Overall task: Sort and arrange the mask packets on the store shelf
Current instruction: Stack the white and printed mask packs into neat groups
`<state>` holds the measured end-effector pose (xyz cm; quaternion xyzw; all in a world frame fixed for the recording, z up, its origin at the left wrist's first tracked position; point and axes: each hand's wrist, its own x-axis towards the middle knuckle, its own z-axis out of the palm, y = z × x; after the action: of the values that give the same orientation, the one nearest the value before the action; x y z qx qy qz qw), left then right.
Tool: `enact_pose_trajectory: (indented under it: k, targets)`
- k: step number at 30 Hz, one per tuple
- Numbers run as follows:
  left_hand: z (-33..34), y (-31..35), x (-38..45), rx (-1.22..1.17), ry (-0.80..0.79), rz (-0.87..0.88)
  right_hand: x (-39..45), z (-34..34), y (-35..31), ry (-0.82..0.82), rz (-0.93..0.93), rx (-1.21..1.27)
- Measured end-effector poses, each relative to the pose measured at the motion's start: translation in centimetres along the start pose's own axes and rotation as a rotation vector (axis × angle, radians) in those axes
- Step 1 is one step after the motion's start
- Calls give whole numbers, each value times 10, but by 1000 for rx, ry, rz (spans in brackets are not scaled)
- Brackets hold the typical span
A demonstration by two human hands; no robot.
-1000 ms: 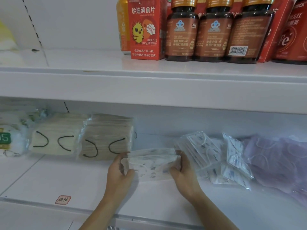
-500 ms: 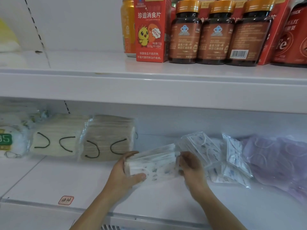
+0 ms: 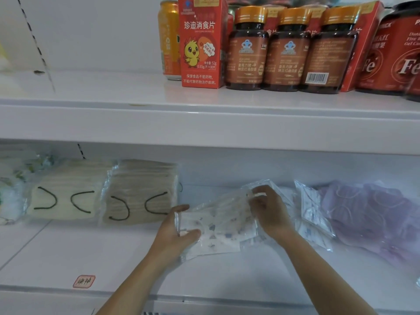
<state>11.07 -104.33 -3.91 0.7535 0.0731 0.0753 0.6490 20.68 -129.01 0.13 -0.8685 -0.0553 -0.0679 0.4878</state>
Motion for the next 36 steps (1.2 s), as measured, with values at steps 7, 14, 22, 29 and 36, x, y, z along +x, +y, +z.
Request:
enact_pose_trajectory:
  k: [7,14,22,29,36]
  targets:
    - [28,4,6,-142,146,-72,7,-5,1,-80,-13,-134]
    - [31,-7,9,376,191,116,23,-25,-8,389,33,175]
    - [28,34,-9,-76,280,149,-4,-18,-7,-153,109,781]
    - [-37,49,-20,-345,167,124,-31,4,-47,-182,-111,426]
    - [-157,21,-32,-158,257,243,-47,83,-89,-307,-355,244]
